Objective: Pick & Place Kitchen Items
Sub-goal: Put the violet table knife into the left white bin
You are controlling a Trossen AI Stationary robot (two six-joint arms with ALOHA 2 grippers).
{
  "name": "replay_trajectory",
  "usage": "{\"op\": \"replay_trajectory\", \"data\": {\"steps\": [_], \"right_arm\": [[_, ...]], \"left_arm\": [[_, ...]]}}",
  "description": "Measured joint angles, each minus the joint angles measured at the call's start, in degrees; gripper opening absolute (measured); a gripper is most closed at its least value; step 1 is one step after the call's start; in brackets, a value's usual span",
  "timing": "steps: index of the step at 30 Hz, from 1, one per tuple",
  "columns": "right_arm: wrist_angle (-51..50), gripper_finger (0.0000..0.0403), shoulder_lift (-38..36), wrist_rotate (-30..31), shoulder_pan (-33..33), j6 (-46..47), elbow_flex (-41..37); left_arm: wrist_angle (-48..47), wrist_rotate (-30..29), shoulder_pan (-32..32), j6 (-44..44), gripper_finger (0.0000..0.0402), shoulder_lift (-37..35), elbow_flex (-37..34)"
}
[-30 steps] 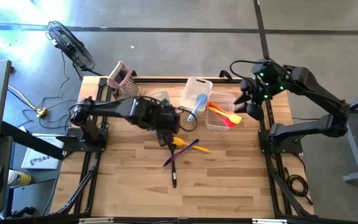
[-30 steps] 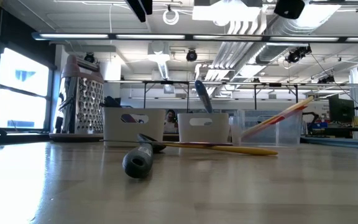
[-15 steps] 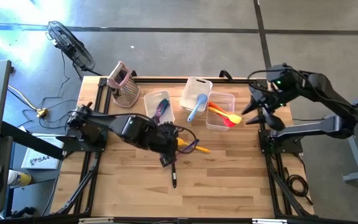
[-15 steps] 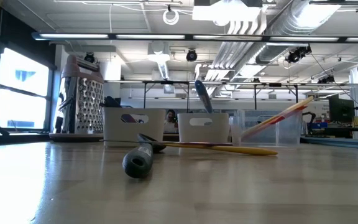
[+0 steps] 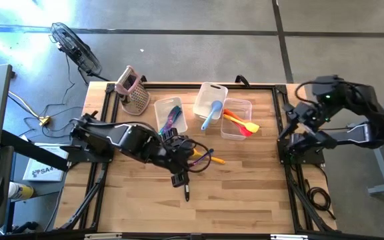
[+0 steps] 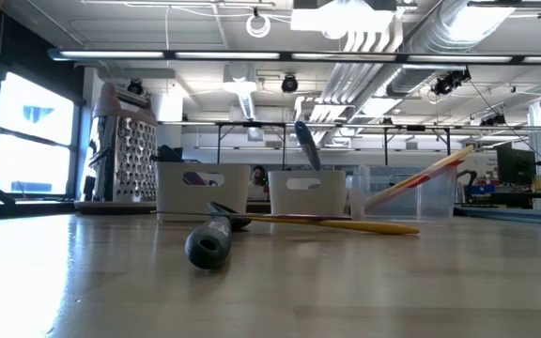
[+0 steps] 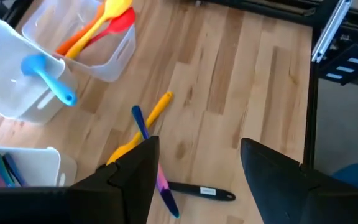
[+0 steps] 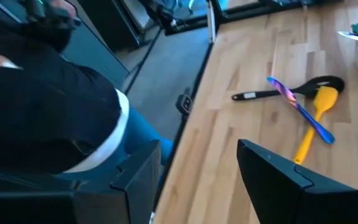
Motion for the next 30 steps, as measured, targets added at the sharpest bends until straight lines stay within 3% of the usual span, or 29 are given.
{"op": "replay_trajectory", "data": {"steps": [7,18,24,30], "right_arm": [[6.5,0.0206,-3.1,0.7,1.7,7.8,0.0],[15.3,0.0206,-3.2,9.1,1.7,19.6,-0.5],[25.4,0.0206,-3.6,9.3,3.4,27.6,-9.5],[41.5,0.0206,-3.8,10.0,12.3,36.3,-21.9]], "left_arm": [[-0.2,3.1,0.0,4.1,0.0219,0.0,1.3],[-3.8,9.1,0.1,13.2,0.0219,-3.6,1.2],[-6.0,9.0,0.1,14.9,0.0219,-5.6,1.2],[-8.6,8.6,0.1,19.1,0.0219,-5.7,1.2]]}}
